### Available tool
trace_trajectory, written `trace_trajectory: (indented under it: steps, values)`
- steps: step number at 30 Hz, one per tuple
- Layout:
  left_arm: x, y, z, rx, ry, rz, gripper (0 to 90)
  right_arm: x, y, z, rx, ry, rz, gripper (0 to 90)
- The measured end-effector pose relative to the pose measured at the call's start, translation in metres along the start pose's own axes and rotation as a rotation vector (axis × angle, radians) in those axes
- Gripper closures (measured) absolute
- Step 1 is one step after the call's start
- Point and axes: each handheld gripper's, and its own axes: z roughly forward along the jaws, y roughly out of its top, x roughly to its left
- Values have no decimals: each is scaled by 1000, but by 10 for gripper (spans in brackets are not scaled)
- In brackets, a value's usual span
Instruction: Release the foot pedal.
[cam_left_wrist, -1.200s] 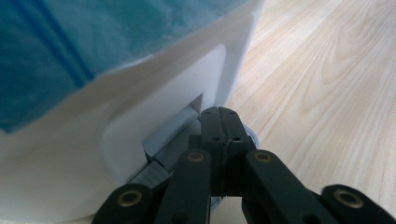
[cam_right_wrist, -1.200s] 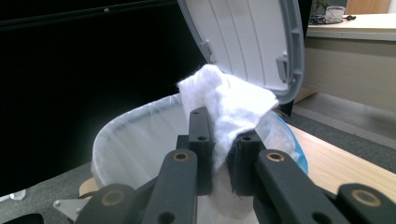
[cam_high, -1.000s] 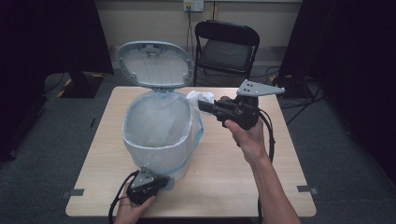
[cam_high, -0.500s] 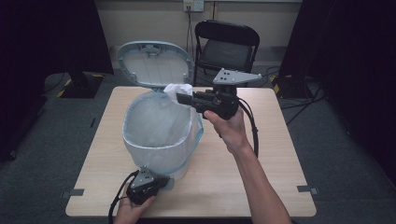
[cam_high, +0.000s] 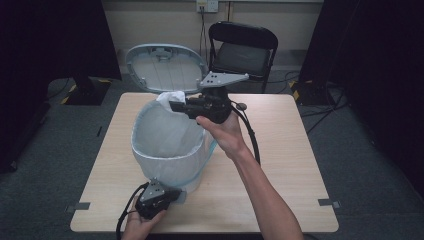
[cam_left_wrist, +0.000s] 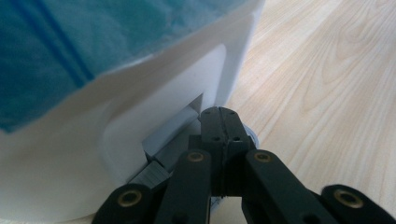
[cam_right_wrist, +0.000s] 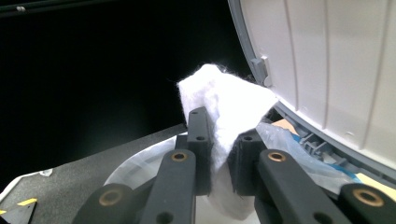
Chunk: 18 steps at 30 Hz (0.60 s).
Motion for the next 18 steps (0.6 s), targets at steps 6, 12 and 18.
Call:
trace_trajectory:
  steps: [6, 12, 18]
  values:
    - [0, 0, 0, -1, -2, 1, 900, -1, 0, 11, 46, -10, -23, 686]
    - [0, 0, 0, 0, -2, 2, 900, -3, 2, 14, 52, -35, 0, 442]
    - [0, 0, 0, 0, -3, 3, 900, -5, 3, 9, 46, -50, 9, 337]
